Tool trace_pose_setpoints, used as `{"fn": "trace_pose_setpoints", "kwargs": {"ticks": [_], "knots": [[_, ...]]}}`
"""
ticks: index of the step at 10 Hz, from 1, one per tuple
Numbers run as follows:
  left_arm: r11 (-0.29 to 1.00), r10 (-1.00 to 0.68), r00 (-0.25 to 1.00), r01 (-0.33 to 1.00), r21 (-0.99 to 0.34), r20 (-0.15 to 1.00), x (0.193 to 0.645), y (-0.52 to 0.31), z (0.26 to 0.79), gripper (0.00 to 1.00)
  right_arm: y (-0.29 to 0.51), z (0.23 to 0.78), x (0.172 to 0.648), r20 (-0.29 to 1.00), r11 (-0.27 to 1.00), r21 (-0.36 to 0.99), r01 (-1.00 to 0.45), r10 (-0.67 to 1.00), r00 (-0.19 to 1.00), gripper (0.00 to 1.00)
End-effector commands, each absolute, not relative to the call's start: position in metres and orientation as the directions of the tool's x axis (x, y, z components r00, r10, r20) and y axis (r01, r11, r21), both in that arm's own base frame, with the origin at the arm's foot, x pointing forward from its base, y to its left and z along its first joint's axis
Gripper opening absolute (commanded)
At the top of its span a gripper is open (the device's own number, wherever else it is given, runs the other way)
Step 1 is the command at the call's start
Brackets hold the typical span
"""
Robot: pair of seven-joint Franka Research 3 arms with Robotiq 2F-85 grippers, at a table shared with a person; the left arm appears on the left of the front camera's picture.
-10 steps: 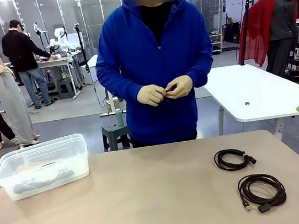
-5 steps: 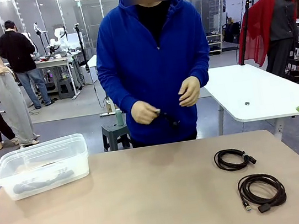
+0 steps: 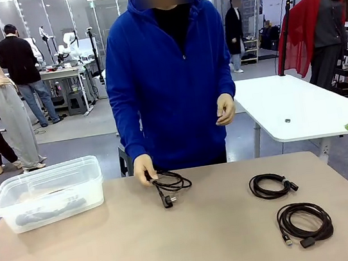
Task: Organize and store the cables.
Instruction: Place the Power Cable into the Organizing box.
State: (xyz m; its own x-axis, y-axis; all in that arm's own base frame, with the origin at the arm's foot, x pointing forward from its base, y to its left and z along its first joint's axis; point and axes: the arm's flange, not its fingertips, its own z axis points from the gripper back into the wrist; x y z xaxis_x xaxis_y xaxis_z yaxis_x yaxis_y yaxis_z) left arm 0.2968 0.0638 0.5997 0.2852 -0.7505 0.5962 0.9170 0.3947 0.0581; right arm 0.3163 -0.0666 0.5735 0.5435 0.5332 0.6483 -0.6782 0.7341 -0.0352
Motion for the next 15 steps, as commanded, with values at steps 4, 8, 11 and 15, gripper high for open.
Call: {"fn": "trace_pose_setpoints", "kwargs": {"ticks": [4, 8, 11, 15], "knots": [[0.388, -0.759, 0.281, 0.920, 0.062, 0.587, 0.2973, 0.0632, 0.5991, 1.00, -0.0678, 0.5727, 0.3159, 0.650, 0.730, -0.036, -0.683, 0.536, 0.539, 1.00], [0.388, -0.759, 0.281, 0.920, 0.062, 0.587, 0.2973, 0.0632, 0.5991, 1.00, -0.0678, 0.5727, 0.3159, 0.650, 0.730, -0.036, -0.683, 0.536, 0.539, 1.00], [0.388, -0.759, 0.281, 0.920, 0.062, 0.587, 0.2973, 0.0632, 0.5991, 1.00, -0.0678, 0.5727, 0.3159, 0.650, 0.730, -0.036, -0.683, 0.536, 0.539, 1.00], [0.388, -0.759, 0.281, 0.920, 0.062, 0.587, 0.2973, 0.0632, 0.5991, 1.00, -0.0678, 0.5727, 0.3159, 0.650, 0.730, -0.036, -0.683, 0.536, 0.539, 1.00]]}}
